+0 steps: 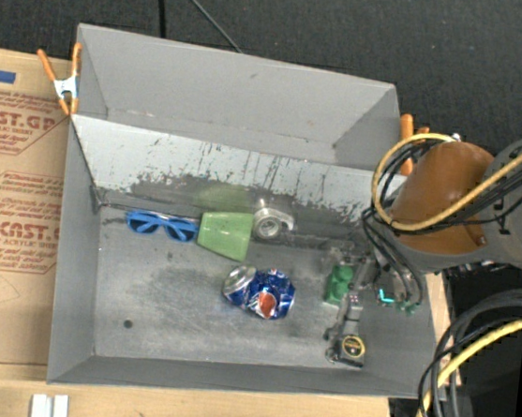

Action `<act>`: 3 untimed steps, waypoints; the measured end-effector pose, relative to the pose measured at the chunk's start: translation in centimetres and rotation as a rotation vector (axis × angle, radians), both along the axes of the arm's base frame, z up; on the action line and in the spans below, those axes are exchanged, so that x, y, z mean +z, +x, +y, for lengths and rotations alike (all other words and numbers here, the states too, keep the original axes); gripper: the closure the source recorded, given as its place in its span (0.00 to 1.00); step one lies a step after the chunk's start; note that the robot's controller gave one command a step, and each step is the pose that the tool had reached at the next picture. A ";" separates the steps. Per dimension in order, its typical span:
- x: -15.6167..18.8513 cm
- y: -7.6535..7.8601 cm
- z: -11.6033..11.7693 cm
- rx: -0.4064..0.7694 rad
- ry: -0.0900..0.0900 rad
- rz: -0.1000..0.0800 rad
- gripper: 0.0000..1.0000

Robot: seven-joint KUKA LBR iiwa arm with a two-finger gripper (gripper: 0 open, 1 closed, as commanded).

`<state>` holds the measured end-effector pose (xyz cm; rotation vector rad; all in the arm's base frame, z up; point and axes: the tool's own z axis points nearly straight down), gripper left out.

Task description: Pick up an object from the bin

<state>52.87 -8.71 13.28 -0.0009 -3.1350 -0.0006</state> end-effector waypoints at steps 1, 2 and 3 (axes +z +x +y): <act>-6.3 -1.9 5.5 -0.029 0.004 0.001 0.00; -6.2 0.7 11.6 -0.178 0.003 -0.008 0.00; -6.2 0.6 11.3 -0.181 -0.001 -0.007 1.00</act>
Offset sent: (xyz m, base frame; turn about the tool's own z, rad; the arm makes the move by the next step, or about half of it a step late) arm -0.0165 0.0501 -0.0582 0.0343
